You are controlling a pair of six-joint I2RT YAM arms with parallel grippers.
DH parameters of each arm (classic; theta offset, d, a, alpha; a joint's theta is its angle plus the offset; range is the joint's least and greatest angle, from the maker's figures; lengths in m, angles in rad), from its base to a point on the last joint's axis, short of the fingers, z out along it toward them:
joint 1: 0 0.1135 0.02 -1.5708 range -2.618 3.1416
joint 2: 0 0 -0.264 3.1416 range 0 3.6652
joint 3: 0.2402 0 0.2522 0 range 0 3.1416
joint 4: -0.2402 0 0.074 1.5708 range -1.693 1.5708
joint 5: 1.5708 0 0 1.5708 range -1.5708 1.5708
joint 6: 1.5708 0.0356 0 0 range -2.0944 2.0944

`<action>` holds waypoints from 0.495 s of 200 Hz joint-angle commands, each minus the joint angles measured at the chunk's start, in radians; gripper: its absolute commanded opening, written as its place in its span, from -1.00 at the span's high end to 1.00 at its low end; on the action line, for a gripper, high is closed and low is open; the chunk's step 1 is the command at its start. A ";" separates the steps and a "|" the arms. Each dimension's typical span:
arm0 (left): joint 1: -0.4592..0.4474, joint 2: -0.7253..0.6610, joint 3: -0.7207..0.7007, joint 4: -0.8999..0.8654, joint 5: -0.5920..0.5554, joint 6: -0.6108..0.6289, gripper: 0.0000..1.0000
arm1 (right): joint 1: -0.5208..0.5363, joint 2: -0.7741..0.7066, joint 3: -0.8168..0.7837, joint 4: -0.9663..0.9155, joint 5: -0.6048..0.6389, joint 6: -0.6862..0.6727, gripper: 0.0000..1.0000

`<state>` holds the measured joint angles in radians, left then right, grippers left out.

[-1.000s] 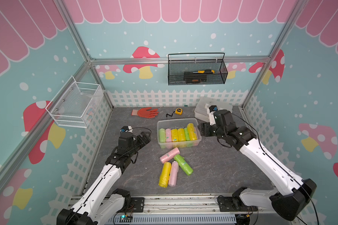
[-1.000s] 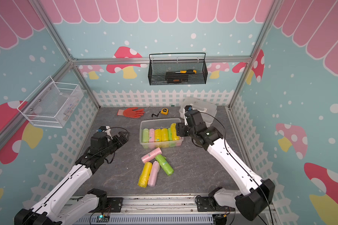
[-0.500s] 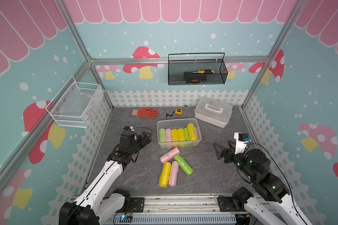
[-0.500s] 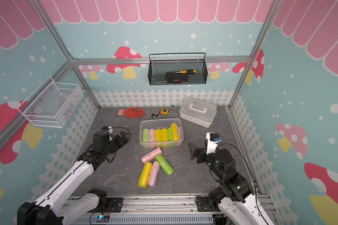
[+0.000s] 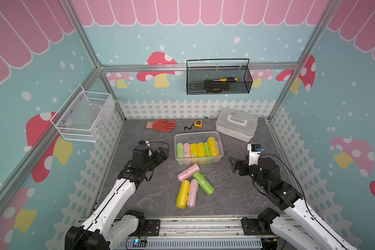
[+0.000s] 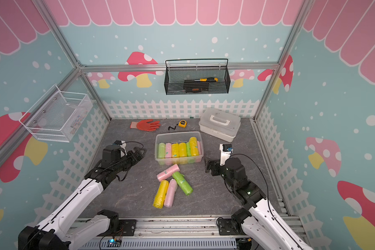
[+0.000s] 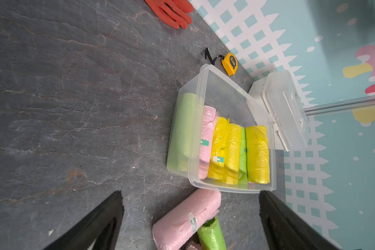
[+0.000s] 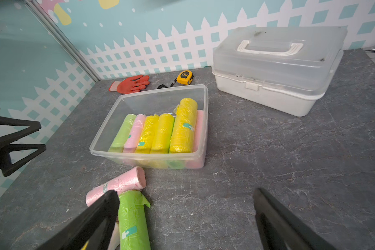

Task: Put the roll of trash bags into the storage box
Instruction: Pick up the roll of trash bags from the center of the board.

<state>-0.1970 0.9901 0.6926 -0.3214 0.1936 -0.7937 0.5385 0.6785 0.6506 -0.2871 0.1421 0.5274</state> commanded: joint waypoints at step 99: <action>-0.273 -0.272 -0.195 -0.223 -0.120 0.176 -0.84 | 0.002 -0.073 0.010 -0.033 0.100 -0.005 -0.97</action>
<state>-0.4259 0.7376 0.4873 -0.4881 0.1768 -0.6682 0.5385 0.6083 0.6552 -0.3096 0.2218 0.5282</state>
